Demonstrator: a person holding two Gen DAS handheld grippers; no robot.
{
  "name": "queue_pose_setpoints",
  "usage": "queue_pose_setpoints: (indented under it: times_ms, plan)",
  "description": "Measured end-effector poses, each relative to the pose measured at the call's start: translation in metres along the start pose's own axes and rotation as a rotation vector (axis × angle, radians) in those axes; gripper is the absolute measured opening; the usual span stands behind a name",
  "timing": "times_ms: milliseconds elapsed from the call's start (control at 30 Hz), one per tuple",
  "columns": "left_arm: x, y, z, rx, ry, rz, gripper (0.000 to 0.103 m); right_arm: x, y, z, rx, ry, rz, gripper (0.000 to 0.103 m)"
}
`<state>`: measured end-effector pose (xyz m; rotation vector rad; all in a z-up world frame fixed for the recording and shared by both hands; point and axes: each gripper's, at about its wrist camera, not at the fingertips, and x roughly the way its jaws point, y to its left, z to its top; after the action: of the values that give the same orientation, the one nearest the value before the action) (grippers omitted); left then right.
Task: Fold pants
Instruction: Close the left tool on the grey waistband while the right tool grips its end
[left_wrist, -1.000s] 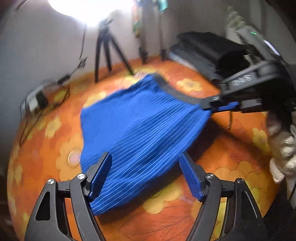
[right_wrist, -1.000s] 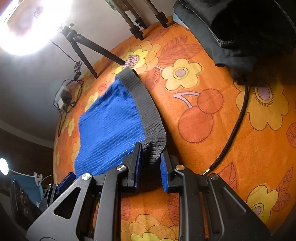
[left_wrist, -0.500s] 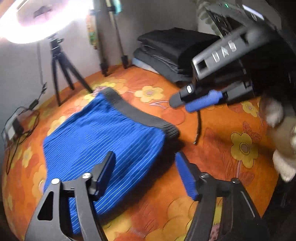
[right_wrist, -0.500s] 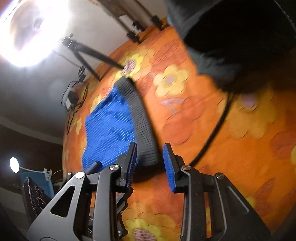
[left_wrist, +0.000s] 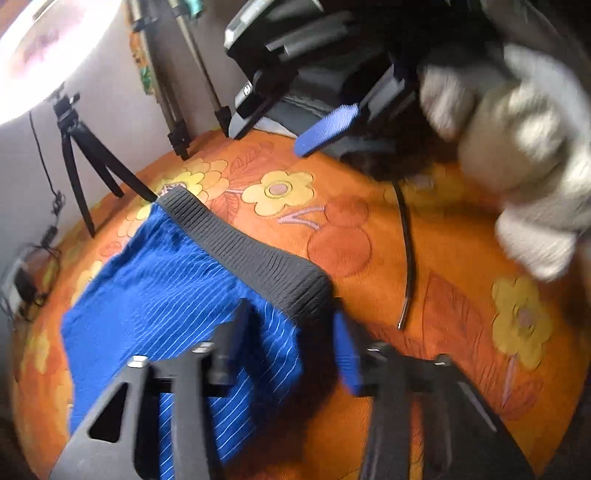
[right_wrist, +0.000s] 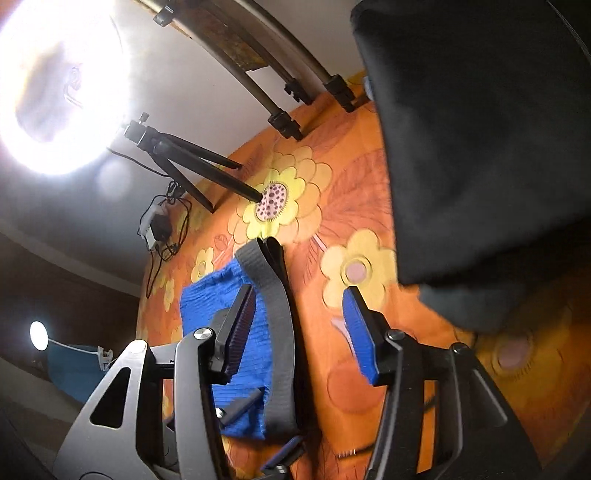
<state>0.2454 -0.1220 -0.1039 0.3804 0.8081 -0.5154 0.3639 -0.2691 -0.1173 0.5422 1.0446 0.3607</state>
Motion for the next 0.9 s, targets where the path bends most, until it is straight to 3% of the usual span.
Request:
queue_pose_setpoints:
  times_ms: [67, 167, 300, 667, 800, 900]
  plan:
    - [-0.002, 0.007, 0.001, -0.040, -0.021, -0.023, 0.014, 0.011, -0.004, 0.002, 0.004, 0.018, 0.011, 0.053]
    - [-0.008, 0.023, 0.002, -0.135, -0.052, -0.067, 0.010, 0.026, -0.013, 0.001, 0.014, 0.058, 0.007, 0.054]
    - [-0.024, 0.041, 0.000, -0.224, -0.096, -0.115, 0.009, 0.039, -0.018, 0.001, 0.027, 0.083, 0.030, 0.060]
    - [-0.035, 0.049, -0.005, -0.276, -0.139, -0.143, 0.009, 0.067, 0.023, -0.006, -0.045, 0.122, 0.064, 0.061]
    - [-0.038, 0.054, -0.004, -0.297, -0.156, -0.154, 0.009, 0.077, 0.020, -0.009, -0.001, 0.144, 0.064, 0.061]
    - [-0.043, 0.060, -0.004, -0.326, -0.176, -0.168, 0.009, 0.078, 0.017, -0.009, 0.039, 0.164, 0.111, 0.061]
